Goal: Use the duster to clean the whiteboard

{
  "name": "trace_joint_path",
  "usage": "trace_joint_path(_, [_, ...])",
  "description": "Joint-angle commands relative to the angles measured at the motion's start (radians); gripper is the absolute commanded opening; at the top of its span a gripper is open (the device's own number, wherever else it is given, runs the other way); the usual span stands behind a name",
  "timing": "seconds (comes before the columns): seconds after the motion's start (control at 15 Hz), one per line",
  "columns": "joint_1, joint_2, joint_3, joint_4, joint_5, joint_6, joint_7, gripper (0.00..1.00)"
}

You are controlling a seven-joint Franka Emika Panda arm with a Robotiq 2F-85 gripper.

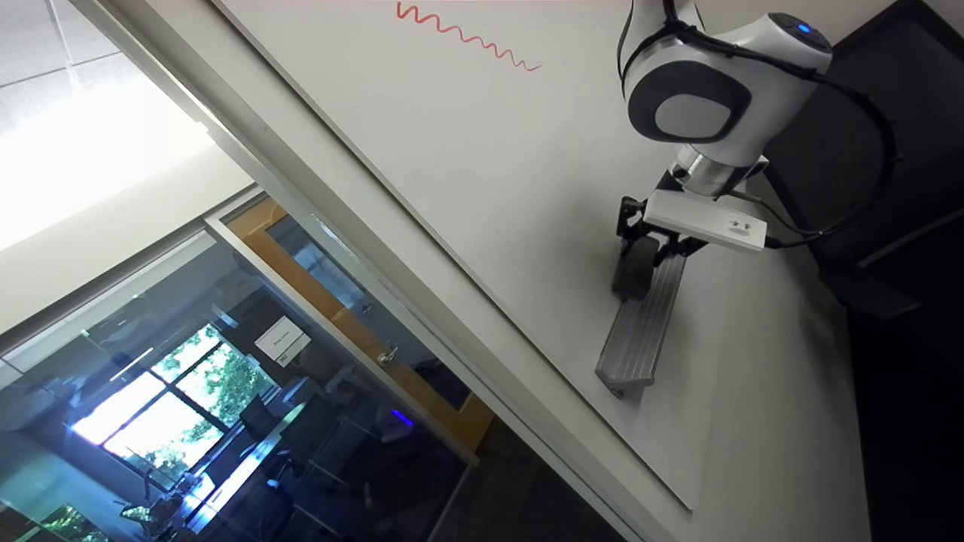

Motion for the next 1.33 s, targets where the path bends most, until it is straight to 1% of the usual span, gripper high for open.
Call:
trace_joint_path(0.0, [0.007, -0.156, -0.043, -0.058, 0.01, 0.002, -0.052, 0.29])
trace_joint_path(0.27, [-0.006, -0.284, -0.057, -0.087, 0.01, -0.019, -0.093, 0.29])
trace_joint_path(0.47, [-0.009, -0.374, -0.054, -0.116, 0.01, -0.046, -0.109, 0.29])
trace_joint_path(0.8, [-0.006, -0.503, -0.055, -0.144, -0.038, -0.1, -0.131, 0.29])
trace_joint_path(0.87, [-0.13, -0.51, 0.07, -0.142, -0.08, -0.105, -0.077, 0.29])
trace_joint_path(0.93, [-0.142, -0.514, 0.088, -0.135, -0.108, -0.099, -0.065, 0.29])
trace_joint_path(1.0, [-0.167, -0.519, 0.124, -0.136, -0.131, -0.089, -0.054, 0.29])
trace_joint_path(1.07, [-0.107, -0.488, 0.059, -0.111, -0.096, -0.066, -0.086, 0.54])
trace_joint_path(1.13, [-0.133, -0.496, 0.09, -0.113, -0.112, -0.066, -0.074, 0.54])
trace_joint_path(1.27, [-0.145, -0.499, 0.113, -0.115, -0.116, -0.066, -0.073, 0.54])
